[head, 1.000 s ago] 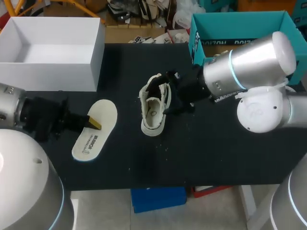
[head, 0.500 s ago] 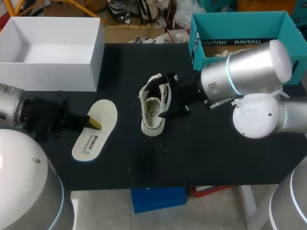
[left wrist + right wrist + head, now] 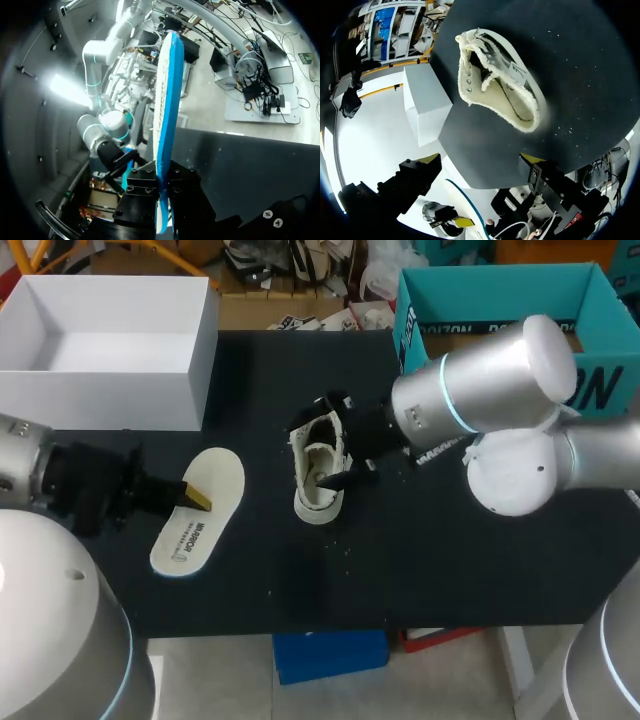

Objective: Take the shoe out of the shoebox, open the shoe tongue, remove and reinsert the insole, then place the shoe into the shoebox

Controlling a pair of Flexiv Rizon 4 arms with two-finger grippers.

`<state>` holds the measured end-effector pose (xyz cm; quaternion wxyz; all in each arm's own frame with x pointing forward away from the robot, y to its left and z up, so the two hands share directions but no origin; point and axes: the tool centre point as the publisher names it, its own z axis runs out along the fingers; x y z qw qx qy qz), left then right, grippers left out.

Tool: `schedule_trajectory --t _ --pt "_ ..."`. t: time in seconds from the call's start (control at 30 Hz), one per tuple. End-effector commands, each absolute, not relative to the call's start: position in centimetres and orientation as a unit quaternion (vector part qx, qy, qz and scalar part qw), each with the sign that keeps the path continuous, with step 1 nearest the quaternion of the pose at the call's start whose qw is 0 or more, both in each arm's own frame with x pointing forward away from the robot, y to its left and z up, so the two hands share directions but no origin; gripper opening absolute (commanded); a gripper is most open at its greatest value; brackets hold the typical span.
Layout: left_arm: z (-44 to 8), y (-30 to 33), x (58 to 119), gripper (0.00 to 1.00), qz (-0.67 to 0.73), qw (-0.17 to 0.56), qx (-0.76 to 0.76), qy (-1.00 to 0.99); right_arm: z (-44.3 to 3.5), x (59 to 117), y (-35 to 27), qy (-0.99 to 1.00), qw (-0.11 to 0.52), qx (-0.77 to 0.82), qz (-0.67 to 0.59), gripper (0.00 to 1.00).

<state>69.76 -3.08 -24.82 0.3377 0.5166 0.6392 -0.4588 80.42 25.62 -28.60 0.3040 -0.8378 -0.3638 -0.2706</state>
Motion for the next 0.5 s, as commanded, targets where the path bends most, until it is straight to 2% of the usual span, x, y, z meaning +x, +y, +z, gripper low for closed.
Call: schedule_trajectory --t 0.03,0.5 --pt "-24.8 -3.1 69.7 0.0 -0.457 0.337 0.517 0.64 -29.1 80.4 26.8 -0.317 0.207 -0.875 -0.301 1.0" --pt "-24.8 -3.1 69.7 0.0 -0.457 0.337 0.517 0.64 -32.3 82.4 26.8 -0.28 0.19 -0.893 -0.295 1.0"
